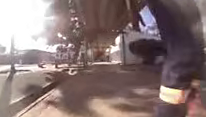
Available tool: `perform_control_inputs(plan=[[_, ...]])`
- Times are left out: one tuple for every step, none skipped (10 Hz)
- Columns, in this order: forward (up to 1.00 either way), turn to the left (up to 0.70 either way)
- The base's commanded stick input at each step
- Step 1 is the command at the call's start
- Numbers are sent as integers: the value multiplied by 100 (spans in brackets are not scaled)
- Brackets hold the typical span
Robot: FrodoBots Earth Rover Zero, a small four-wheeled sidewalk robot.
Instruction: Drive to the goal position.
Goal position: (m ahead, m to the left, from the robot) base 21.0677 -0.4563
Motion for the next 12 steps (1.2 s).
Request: perform_control_inputs(plan=[[70,0],[70,0],[70,0],[70,0],[70,0],[70,0],[70,0],[70,0],[70,0],[70,0],[70,0],[70,0]])
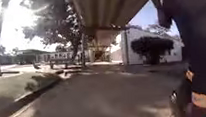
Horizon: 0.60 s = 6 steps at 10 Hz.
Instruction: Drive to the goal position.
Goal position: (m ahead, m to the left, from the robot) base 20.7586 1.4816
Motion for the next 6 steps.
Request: perform_control_inputs(plan=[[70,0],[70,0],[70,0],[70,0],[70,0],[70,0]])
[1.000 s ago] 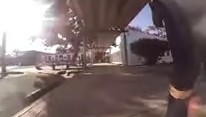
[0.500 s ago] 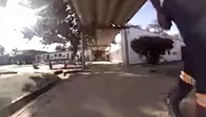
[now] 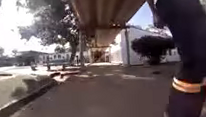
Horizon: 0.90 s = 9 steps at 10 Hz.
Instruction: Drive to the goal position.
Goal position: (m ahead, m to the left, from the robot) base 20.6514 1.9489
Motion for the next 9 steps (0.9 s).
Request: perform_control_inputs(plan=[[70,0],[70,0],[70,0],[70,0],[70,0],[70,0],[70,0],[70,0],[70,0]])
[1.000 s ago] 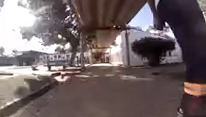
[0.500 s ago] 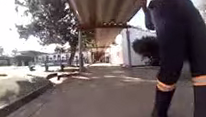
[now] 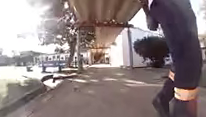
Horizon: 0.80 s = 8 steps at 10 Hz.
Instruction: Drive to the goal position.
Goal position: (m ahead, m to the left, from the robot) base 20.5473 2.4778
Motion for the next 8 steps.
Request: perform_control_inputs(plan=[[70,0],[70,0],[70,0],[70,0],[70,0],[70,0],[70,0],[70,0]])
